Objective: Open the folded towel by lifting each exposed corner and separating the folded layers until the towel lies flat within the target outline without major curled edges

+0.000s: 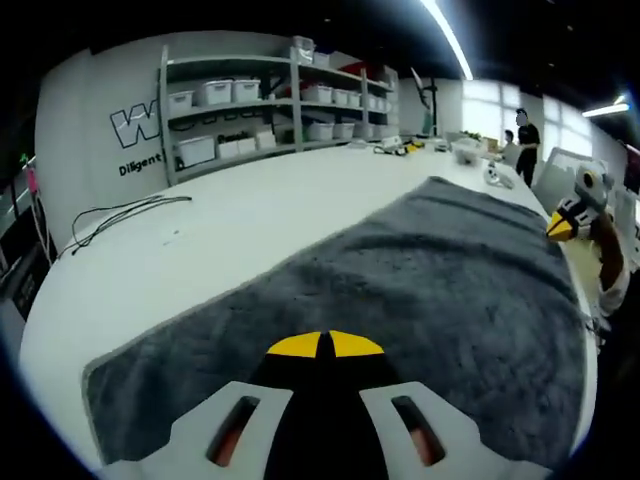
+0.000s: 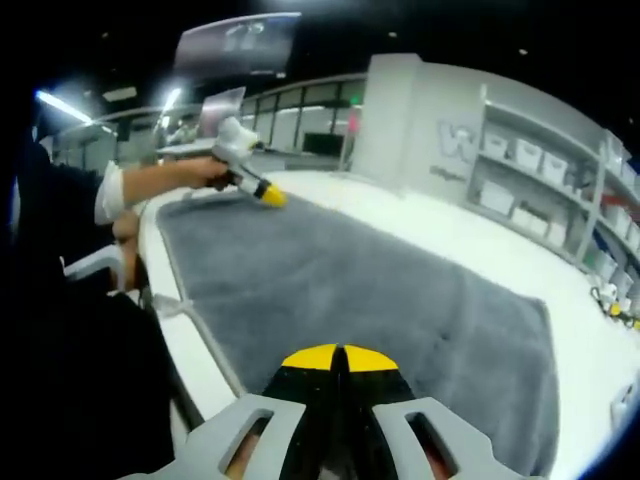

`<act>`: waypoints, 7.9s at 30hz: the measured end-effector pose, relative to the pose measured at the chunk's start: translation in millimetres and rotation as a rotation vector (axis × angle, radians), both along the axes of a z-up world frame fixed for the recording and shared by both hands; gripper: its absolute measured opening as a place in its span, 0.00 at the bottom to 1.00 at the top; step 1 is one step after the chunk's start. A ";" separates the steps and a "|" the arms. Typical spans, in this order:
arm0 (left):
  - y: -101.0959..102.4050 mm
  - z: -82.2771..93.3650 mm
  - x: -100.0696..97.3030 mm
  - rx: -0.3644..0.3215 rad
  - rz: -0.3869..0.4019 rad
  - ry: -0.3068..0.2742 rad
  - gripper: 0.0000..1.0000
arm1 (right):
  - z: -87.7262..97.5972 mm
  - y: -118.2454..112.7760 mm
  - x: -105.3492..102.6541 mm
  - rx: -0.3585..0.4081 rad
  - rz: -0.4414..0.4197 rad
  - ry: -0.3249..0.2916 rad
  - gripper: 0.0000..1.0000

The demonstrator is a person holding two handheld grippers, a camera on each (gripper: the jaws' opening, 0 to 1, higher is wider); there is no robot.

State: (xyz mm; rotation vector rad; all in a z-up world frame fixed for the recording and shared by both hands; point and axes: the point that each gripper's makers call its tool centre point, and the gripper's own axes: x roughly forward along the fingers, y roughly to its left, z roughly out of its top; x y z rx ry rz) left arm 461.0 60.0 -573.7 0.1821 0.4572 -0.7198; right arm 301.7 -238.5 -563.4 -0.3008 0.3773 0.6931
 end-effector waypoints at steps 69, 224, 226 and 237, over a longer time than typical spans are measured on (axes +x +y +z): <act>92.6 -17.4 -98.4 0.003 0.281 -0.074 0.00 | -33.2 -33.4 42.5 -0.124 -0.154 0.025 0.00; 167.6 -9.3 -176.5 -0.021 0.315 0.062 0.01 | -35.5 -210.9 -40.1 -0.143 -0.427 0.241 0.00; 165.5 -16.3 -172.7 -0.012 0.320 0.077 0.01 | -36.1 -210.8 -39.7 -0.134 -0.425 0.241 0.00; 175.6 -20.1 -166.4 0.028 0.367 0.053 0.01 | -35.8 -218.1 -39.2 -0.125 -0.455 0.241 0.00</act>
